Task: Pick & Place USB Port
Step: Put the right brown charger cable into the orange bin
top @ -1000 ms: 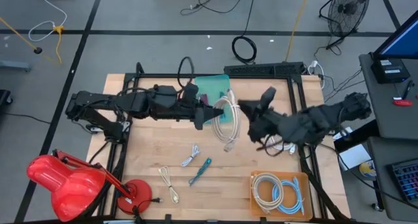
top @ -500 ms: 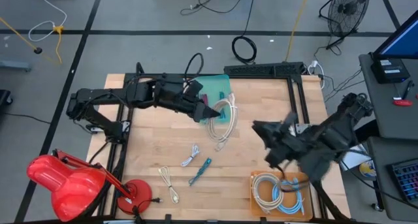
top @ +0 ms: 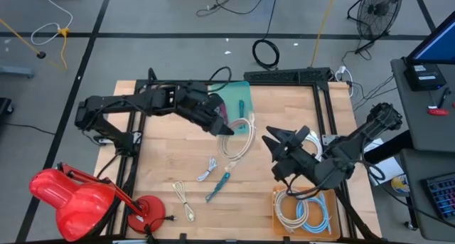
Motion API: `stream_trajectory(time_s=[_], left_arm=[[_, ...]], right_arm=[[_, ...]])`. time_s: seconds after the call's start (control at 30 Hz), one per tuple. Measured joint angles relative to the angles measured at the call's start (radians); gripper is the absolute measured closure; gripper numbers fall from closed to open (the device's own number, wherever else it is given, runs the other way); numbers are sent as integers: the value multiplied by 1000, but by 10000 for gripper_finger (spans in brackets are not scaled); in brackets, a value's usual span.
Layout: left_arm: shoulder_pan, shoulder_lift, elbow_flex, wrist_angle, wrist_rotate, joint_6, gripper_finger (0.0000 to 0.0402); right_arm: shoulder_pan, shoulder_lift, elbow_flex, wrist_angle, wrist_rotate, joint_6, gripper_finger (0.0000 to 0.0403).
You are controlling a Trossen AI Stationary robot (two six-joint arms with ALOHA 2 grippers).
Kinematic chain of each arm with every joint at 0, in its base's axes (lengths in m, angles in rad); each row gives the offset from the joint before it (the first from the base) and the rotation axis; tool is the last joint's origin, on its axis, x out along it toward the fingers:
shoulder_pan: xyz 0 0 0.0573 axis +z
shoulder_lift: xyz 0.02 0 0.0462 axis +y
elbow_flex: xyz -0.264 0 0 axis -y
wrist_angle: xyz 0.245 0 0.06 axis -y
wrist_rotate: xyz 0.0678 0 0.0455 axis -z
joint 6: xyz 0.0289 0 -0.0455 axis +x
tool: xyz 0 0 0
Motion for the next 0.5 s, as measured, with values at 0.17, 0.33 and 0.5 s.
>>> stream_trajectory(time_s=[0.17, 0.33, 0.5], left_arm=[[47, 14, 1, 0, 68, -26, 368], [81, 35, 1, 12, 127, -55, 368], [91, 73, 1, 35, 158, -82, 368]], right_arm=[[0, 4, -1, -5, -39, 6, 200], [0, 2, -1, -3, -70, 23, 206], [-7, 5, -1, -36, -139, 122, 208]])
